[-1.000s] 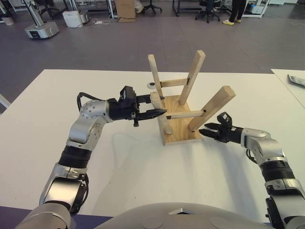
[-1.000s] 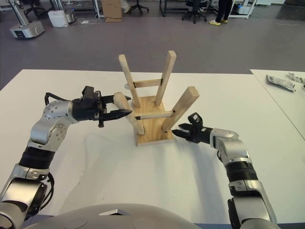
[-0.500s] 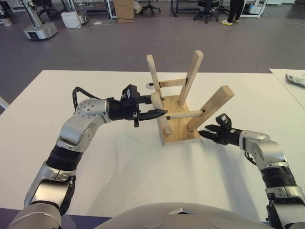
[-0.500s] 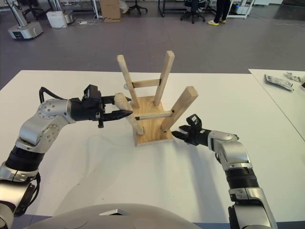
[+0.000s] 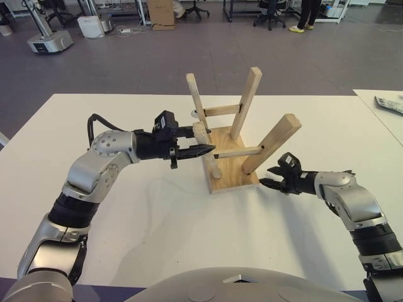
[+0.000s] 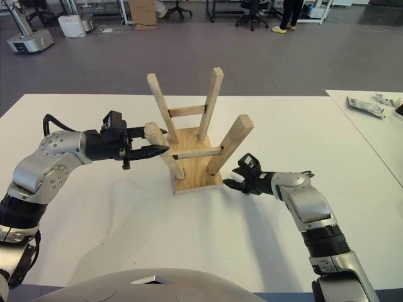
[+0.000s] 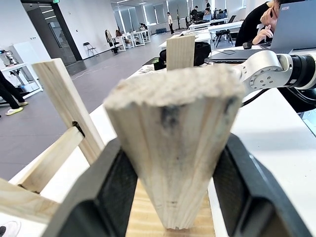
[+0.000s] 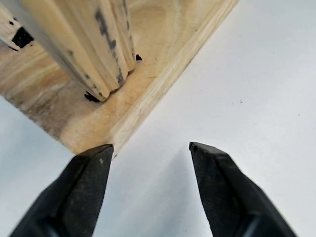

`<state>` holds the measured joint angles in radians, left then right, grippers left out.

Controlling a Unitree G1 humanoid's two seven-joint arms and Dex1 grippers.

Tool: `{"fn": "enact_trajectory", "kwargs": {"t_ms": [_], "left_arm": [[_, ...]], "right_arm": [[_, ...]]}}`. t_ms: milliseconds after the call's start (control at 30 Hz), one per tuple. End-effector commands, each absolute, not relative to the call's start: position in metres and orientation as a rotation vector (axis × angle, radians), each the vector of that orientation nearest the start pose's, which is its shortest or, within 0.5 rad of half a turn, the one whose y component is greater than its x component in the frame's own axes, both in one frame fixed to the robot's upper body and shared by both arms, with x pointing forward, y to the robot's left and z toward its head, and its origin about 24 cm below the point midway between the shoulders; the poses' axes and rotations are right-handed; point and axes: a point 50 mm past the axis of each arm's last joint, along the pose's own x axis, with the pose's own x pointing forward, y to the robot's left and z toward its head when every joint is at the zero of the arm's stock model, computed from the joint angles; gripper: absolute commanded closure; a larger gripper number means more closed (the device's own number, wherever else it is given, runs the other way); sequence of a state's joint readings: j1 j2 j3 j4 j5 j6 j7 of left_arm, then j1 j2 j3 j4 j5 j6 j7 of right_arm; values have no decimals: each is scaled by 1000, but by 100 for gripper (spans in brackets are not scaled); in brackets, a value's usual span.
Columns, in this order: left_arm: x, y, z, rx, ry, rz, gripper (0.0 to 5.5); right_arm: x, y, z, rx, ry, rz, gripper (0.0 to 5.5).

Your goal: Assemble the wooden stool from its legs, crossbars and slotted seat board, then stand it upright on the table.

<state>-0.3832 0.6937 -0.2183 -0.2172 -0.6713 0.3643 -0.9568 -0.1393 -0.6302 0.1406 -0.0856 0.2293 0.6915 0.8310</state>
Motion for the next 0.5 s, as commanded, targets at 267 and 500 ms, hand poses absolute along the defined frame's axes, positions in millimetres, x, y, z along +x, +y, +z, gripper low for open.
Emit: {"fn": "enact_trajectory", "kwargs": {"t_ms": [267,500], "left_arm": [[215,166,62,22,713,-1252,237],[215,182,55,93,638,-1100,124]], "right_arm": [[213,-138,46,-80,673,1290,260],[222,-150,49,-93,662,1234,260]]}}
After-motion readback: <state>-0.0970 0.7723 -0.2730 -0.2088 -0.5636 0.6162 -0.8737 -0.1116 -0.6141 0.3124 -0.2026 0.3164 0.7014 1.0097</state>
